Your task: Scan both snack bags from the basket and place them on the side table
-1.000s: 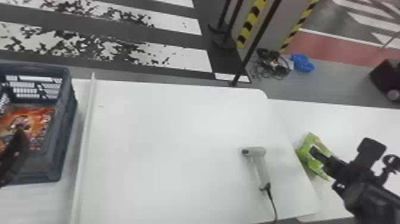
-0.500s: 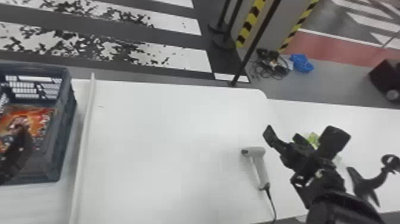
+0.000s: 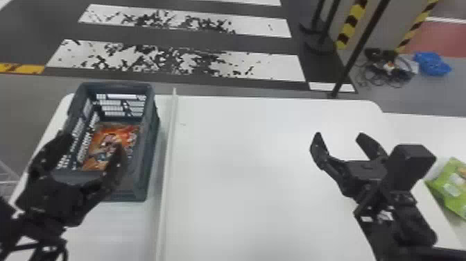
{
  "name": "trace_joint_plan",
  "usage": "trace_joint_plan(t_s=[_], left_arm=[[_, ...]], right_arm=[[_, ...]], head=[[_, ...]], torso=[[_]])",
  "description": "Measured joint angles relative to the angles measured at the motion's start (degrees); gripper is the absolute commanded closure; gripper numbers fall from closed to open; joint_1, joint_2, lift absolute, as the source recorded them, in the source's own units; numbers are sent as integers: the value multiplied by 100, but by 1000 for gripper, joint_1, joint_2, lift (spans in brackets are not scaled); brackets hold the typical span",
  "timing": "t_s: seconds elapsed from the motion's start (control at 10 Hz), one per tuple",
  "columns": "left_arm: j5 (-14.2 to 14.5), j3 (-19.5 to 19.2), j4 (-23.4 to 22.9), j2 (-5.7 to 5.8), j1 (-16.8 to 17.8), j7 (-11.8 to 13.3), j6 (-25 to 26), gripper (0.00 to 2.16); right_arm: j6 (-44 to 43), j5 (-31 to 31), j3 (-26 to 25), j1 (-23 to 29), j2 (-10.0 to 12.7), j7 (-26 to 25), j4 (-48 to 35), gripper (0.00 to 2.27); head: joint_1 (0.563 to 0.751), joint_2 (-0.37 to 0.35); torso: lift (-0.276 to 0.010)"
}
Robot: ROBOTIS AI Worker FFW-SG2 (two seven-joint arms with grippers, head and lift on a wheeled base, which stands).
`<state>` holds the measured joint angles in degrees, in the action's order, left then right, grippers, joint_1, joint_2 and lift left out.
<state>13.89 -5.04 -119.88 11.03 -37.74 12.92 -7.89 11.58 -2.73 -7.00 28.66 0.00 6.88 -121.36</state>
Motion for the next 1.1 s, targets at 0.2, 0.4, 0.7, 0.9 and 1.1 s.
trace_joint_plan(t_s=[0.2, 0.4, 0.7, 0.9, 1.1], left_arm=[[-9, 54, 2, -17, 40, -1, 13, 80], [-44, 93, 22, -60, 60, -1, 19, 80], [-58, 69, -28, -109, 66, -103, 212, 80], [-62, -140, -285, -113, 157, -54, 1041, 83], [-56, -369, -546, -94, 509, 36, 2097, 83]], right_arm=[[-1535, 323, 641, 148, 0, -452, 550, 56], [-2110, 364, 945, 252, 0, -687, 884, 56], [-2445, 370, 1071, 347, 0, -776, 1102, 56], [-2479, 370, 1074, 378, 0, -796, 1150, 56], [-2487, 365, 1062, 408, 0, -800, 1194, 56]], head=[[695, 12], [695, 32], [695, 56], [695, 68], [695, 81]], torso=[[-75], [-75], [-75], [-75], [-75]])
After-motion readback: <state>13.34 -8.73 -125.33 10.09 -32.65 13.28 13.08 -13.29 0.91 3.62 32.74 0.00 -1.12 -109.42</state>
